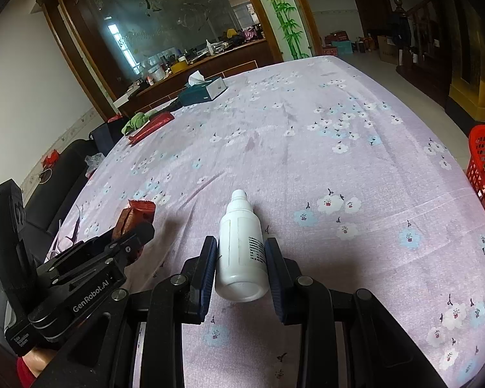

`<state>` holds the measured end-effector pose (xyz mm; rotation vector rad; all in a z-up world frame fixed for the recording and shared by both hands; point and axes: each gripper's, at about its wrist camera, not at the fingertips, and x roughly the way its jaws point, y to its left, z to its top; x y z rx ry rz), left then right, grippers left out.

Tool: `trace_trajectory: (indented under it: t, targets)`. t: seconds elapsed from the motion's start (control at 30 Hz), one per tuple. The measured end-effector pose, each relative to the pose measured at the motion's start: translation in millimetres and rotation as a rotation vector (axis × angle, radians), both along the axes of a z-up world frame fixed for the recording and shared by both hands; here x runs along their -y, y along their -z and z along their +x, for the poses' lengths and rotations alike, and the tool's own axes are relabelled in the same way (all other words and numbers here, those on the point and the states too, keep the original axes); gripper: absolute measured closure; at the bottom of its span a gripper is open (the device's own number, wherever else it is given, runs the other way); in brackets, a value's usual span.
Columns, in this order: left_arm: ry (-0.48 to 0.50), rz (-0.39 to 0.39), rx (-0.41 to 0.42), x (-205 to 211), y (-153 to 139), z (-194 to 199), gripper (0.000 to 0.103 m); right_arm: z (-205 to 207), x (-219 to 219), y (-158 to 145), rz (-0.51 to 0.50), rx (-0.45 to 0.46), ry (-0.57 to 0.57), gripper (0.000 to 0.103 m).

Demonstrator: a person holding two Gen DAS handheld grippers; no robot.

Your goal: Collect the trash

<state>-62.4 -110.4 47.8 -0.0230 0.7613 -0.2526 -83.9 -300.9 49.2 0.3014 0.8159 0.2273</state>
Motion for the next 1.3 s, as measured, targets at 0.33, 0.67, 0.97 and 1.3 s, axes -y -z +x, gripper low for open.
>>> trace_trajectory:
  t: [0.33, 0.67, 0.97, 1.3]
  targets:
    - [0.037, -0.021, -0.011, 11, -3, 2, 0.071, -1, 9, -5, 0.023, -0.001, 0.015, 0.070]
    - [0.188, -0.057, -0.012, 70, -26, -4, 0.071, -17, 64, -26, 0.088, 0.049, 0.129, 0.070]
    - [0.378, -0.097, -0.020, 158, -54, -2, 0.071, -52, 164, -60, 0.124, 0.151, 0.356, 0.070]
    - [0.550, -0.134, -0.066, 277, -68, 7, 0.071, -89, 265, -82, 0.125, 0.202, 0.573, 0.070]
